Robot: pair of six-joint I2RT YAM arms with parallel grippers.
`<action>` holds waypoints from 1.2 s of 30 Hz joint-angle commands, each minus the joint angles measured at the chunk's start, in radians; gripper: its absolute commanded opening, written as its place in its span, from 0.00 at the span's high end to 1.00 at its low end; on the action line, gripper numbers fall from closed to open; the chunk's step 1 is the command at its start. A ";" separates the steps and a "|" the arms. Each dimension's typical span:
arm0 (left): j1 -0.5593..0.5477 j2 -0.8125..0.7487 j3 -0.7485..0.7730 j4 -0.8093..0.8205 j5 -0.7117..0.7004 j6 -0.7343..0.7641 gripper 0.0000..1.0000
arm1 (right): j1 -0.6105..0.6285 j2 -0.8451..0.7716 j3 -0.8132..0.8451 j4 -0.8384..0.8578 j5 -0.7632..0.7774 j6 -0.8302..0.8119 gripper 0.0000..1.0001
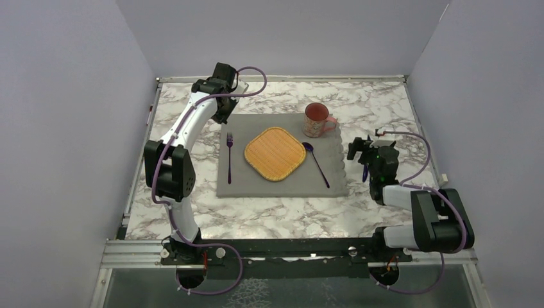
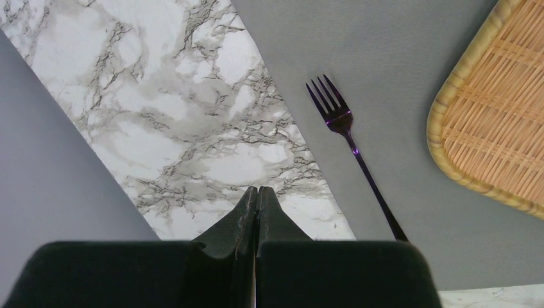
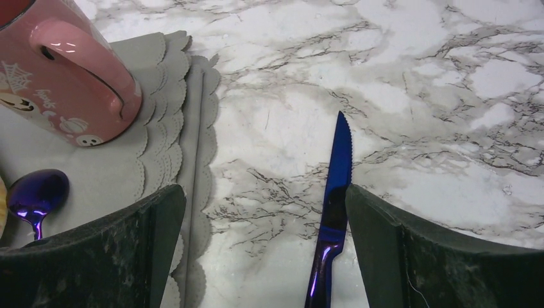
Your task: Set the dinner table for one person
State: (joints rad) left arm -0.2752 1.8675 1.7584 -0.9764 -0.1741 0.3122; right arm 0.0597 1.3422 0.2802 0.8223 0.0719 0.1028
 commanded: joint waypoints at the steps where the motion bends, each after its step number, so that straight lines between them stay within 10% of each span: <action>1: -0.002 0.013 0.016 -0.010 -0.025 0.000 0.99 | -0.005 0.031 -0.020 0.159 -0.025 -0.035 0.00; 36: -0.001 0.028 0.070 -0.001 0.001 -0.033 0.99 | 0.054 0.245 0.013 0.324 -0.158 -0.141 0.00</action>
State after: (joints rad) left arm -0.2752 1.8782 1.7657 -0.9810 -0.1879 0.3088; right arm 0.1143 1.5768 0.2775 1.0992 -0.0696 -0.0269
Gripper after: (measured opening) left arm 0.013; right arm 0.998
